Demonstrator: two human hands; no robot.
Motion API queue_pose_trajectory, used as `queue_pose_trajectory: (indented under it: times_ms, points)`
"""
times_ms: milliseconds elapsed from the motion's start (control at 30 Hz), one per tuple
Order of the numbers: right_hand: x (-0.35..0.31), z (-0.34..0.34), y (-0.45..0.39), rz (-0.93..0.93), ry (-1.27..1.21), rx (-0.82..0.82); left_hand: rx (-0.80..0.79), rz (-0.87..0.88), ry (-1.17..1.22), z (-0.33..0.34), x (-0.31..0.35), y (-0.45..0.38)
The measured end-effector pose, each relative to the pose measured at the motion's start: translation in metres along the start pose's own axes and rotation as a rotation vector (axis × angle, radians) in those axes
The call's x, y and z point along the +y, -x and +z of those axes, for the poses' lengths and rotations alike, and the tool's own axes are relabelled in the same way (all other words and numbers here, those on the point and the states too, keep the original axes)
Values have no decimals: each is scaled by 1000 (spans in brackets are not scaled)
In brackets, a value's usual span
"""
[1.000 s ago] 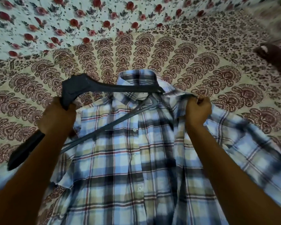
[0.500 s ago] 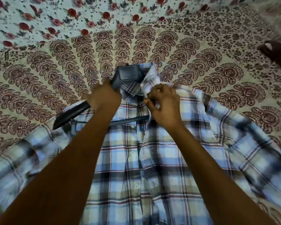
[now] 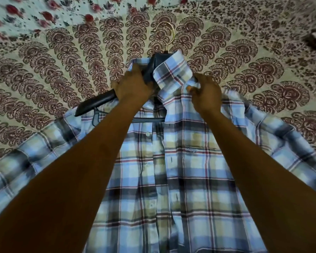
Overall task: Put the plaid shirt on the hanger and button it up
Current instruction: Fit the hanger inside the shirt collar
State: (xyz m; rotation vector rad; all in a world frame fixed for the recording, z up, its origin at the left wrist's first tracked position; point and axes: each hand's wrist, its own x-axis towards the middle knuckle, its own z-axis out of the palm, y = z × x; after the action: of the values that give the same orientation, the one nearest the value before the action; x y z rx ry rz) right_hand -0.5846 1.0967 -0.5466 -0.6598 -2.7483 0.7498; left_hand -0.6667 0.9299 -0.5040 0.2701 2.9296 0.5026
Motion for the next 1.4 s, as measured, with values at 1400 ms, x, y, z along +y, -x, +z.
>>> queue_pose_trajectory:
  times_ms: [1400]
  points:
    - [29, -19, -6, -194, -34, -66, -87, -328, 1395, -67, -142, 22]
